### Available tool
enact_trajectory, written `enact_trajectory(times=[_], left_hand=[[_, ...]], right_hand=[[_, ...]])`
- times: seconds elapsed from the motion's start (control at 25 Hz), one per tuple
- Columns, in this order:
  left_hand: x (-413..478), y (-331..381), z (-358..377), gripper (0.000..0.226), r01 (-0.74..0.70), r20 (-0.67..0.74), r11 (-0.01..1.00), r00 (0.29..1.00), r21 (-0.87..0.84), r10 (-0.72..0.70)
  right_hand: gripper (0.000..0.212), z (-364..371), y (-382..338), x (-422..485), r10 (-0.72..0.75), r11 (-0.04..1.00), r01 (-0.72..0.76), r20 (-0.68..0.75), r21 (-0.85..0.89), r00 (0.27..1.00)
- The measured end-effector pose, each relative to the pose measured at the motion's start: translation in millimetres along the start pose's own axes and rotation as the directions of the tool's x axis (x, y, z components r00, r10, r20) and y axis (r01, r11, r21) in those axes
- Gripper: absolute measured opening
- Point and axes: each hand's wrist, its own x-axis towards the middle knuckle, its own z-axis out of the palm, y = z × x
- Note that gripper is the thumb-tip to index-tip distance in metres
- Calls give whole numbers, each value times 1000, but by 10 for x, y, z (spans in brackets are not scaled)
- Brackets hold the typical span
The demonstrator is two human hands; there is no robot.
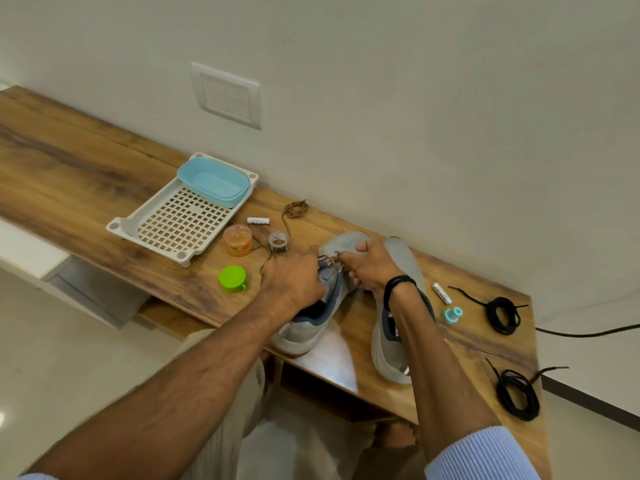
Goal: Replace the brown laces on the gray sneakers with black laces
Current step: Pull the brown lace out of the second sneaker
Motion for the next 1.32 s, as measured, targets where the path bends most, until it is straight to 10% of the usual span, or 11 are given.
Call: enact_trajectory(times=[0.12,0.48,0.8,1.04,1.32], left_hand=[[39,47,39,40,6,-55,996,999,88,-1],[114,6,67,30,42,-39,994,999,104,-38],[136,-33,61,27,46,-56,998,997,42,-44],[164,-80,65,29,67,-80,997,994,-39,-70],[200,-105,96,32,53,-83,998,995,-42,-56]], right_hand=[[11,-27,-58,-74,80,991,-83,35,102,996],[38,88,56,-170,-140,945,71,-200,-319,970],[30,167,-11,-204,-78,996,59,-326,-68,942],[37,94,-128,-315,46,906,-20,-50,424,998],[33,55,-91,-342,-40,952,61,-74,301,996]])
